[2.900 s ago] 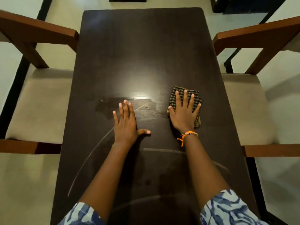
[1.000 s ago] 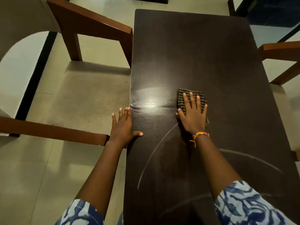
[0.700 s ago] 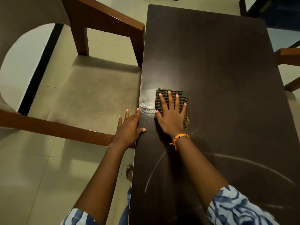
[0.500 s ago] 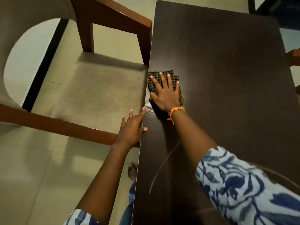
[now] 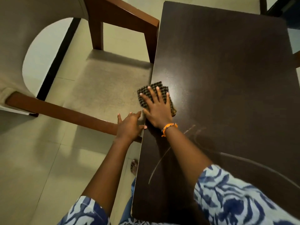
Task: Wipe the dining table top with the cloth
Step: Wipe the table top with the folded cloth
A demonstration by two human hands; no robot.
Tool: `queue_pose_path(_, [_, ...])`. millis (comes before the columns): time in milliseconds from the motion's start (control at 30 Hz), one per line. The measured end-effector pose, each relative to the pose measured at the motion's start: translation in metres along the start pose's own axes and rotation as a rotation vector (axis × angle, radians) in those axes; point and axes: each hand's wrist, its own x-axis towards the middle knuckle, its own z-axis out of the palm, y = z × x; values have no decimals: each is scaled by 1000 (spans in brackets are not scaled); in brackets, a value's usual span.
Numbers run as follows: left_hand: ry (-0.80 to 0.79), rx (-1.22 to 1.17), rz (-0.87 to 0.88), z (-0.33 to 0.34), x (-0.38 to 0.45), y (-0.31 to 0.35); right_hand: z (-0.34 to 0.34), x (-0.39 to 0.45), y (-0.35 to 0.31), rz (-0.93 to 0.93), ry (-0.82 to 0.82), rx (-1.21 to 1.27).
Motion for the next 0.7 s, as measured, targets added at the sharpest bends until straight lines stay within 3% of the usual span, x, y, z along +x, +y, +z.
queue_pose_path(133, [101,33,-19,4,-13,13,5,-24,-3,-99,-12,-20])
queue_pose_path(233, [78,69,-52,12,-16,19,3,-36,13,-88,15,1])
queue_pose_path(367, [54,7,-48,15,-13,39,-4,-64,59,84,64,33])
queue_pose_path(533, [-66,108,-36,20,-13,56,-22,-105,147,355,109,25])
queue_pose_path(700, [-87,198,-8,18,-13,58,-32,-146,203,627,155,60])
